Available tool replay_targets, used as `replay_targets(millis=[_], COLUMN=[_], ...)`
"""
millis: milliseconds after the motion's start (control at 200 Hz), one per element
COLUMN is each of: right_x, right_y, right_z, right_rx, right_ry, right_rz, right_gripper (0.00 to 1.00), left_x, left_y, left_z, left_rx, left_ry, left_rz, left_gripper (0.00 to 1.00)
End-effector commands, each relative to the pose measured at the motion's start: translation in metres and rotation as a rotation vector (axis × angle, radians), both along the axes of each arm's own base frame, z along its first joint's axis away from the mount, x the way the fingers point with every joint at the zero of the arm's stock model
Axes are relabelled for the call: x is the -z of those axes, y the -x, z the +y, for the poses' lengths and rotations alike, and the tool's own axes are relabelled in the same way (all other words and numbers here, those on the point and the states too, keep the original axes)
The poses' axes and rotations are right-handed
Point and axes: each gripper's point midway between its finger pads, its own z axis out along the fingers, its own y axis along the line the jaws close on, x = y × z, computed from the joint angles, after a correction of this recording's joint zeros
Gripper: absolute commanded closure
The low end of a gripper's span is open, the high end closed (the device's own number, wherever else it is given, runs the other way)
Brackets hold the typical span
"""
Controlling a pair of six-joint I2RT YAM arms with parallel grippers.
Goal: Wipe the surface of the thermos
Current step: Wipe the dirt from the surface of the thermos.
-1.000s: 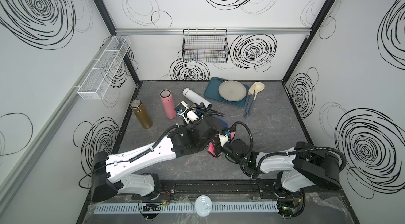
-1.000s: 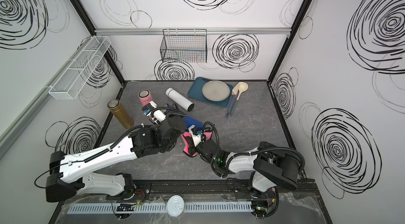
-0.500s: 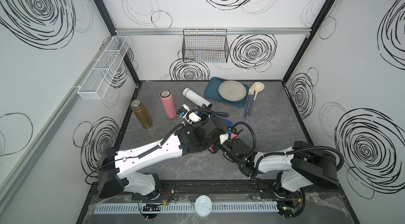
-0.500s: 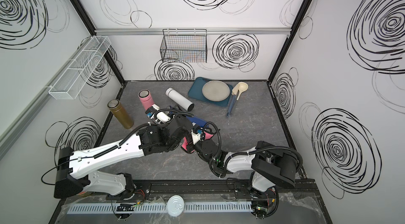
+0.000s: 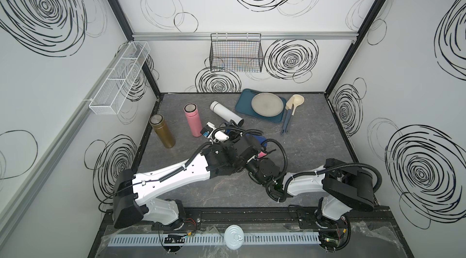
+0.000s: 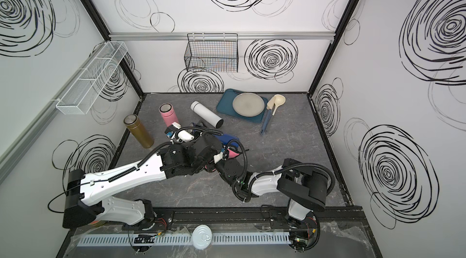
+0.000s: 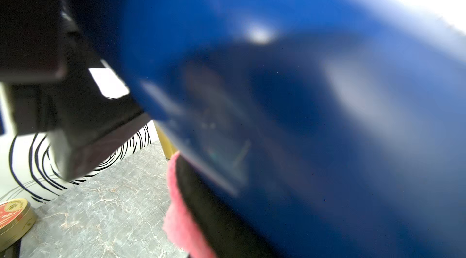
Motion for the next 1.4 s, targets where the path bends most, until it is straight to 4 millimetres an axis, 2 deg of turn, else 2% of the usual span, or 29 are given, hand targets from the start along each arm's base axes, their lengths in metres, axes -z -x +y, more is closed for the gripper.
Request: replay_targets(millis=[0, 80, 135, 195, 340, 430, 515, 620, 731, 831, 1021, 1121, 1221, 1306, 1396], right_x=[0.003, 0.013, 0.011, 0.002, -0.032, -0.040, -0.027, 0.000, 0.007, -0.008, -0.046, -0.048, -0.029, -0.003, 0.016], right_y=[-0.022, -0.021, -0.020, -0.020, -0.017, -0.018, -0.027, -0.036, -0.036, -0.031, -0.025, -0.027, -0.033, -0.036, -0.033], right_z=[-0.044, -0.062, -0.060, -0.049, -0.006, 0.005, -0.003, -0.031, -0.049, -0.047, -0.007, -0.002, -0.018, -0.046, -0.072], right_rx=[0.197, 0.239, 0.231, 0.200, 0.075, 0.050, 0.118, 0.222, 0.274, 0.237, 0.102, 0.090, 0.141, 0.206, 0.261], right_ry=[-0.064, -0.047, -0.046, -0.059, -0.111, -0.143, -0.141, -0.115, -0.092, -0.125, -0.192, -0.198, -0.158, -0.109, -0.068], right_rz=[0.019, 0.033, 0.033, 0.023, -0.036, -0.048, -0.022, 0.010, 0.014, 0.001, -0.057, -0.049, -0.016, 0.020, 0.044], right_gripper=[1.00, 1.00, 1.00, 1.00, 1.00, 1.00, 1.00, 1.00, 1.00, 1.00, 1.00, 1.00, 1.00, 1.00, 1.00], left_x=[0.011, 0.014, 0.014, 0.015, 0.015, 0.021, 0.026, 0.030, 0.036, 0.038, 0.041, 0.036, 0.026, 0.022, 0.016], left_y=[0.017, 0.017, 0.017, 0.017, 0.018, 0.019, 0.021, 0.022, 0.024, 0.025, 0.025, 0.023, 0.017, 0.009, 0.000], left_z=[-0.014, -0.013, -0.013, -0.015, -0.020, -0.015, -0.010, -0.005, 0.000, -0.001, -0.001, -0.002, -0.004, -0.005, -0.009], left_rx=[0.102, 0.098, 0.100, 0.104, 0.116, 0.092, 0.076, 0.064, 0.056, 0.060, 0.046, 0.050, 0.076, 0.103, 0.142], left_ry=[-0.001, 0.004, 0.012, 0.021, 0.023, 0.008, 0.007, 0.014, 0.030, 0.036, 0.025, 0.010, -0.039, -0.078, -0.122], left_rz=[0.092, 0.095, 0.096, 0.100, 0.114, 0.136, 0.154, 0.162, 0.168, 0.177, 0.190, 0.186, 0.160, 0.145, 0.121], left_gripper=[1.00, 1.00, 1.00, 1.00, 1.00, 1.00, 1.00, 1.00, 1.00, 1.00, 1.00, 1.00, 1.00, 1.00, 1.00])
